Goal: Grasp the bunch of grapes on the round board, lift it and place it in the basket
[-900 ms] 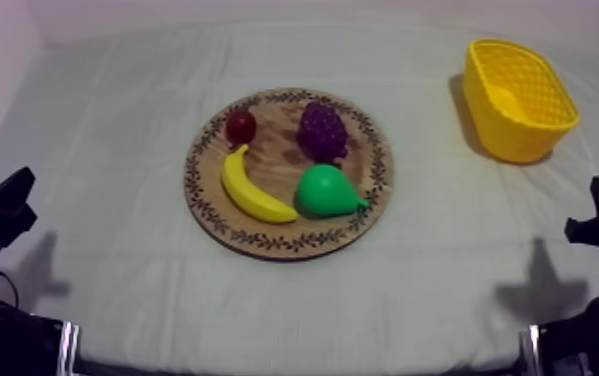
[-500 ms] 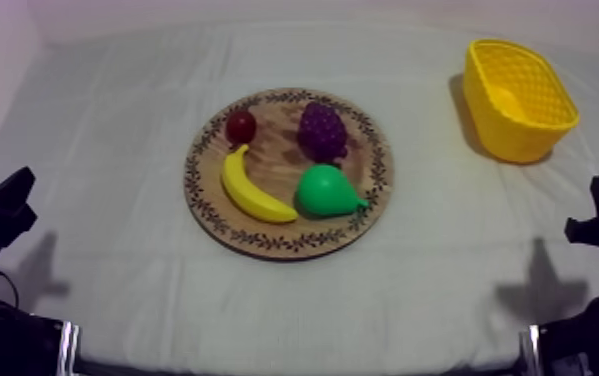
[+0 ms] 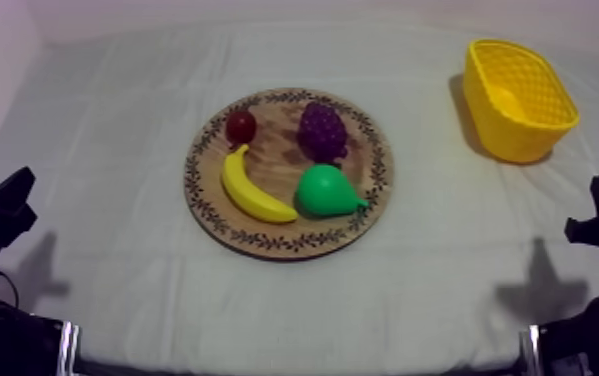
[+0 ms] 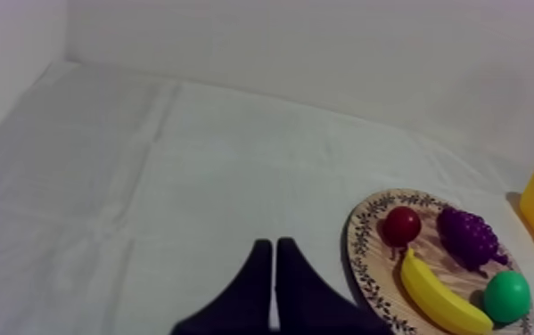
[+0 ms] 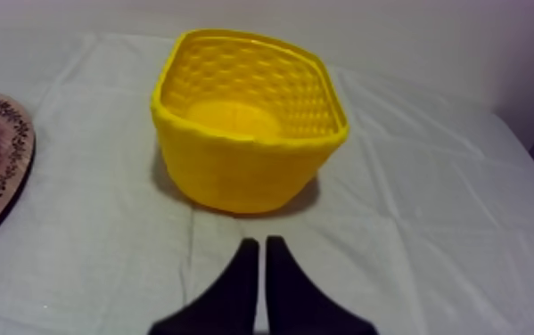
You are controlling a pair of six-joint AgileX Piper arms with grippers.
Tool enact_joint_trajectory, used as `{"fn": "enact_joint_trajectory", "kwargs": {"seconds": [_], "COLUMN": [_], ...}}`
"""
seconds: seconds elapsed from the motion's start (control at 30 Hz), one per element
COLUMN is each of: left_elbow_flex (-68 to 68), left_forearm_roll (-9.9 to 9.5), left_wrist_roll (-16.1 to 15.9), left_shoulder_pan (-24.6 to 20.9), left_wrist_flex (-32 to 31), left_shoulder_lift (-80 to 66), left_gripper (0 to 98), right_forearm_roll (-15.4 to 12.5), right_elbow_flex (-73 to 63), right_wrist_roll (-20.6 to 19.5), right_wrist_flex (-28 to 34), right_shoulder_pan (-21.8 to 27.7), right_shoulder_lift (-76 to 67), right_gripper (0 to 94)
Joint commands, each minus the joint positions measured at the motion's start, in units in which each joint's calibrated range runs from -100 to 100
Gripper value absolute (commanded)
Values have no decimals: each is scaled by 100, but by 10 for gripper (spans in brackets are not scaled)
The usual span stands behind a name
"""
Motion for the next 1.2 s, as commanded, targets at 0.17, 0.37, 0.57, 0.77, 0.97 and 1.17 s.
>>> {"fn": "enact_joint_trajectory", "kwargs": {"seconds": [0.17,0.37,0.57,0.77,0.97,1.17], "left_elbow_flex": [-2,-2,-2,-2,-2,-2], "left_forearm_roll": [1,1,1,1,1,1], "left_wrist_roll": [1,1,1,1,1,1], "left_shoulder_pan": [-2,-2,-2,-2,-2,-2], "left_wrist_flex": [1,1,1,1,1,1], "left_shoulder_lift": [0,0,0,0,0,0], "left_gripper": [1,1,1,1,1,1], "right_forearm_roll": [-3,-3,-3,-134,-157,-46], "right_elbow_flex": [3,3,3,3,-101,-712], "right_wrist_roll": [0,-78,-176,19,102,54], "right_wrist_flex": [0,0,0,16,114,138], "right_shoulder_pan": [0,-5,-27,-63,-169,-380], "right_shoulder_lift": [2,2,-1,-6,41,548], "right_gripper": [6,21,26,10,6,5]}}
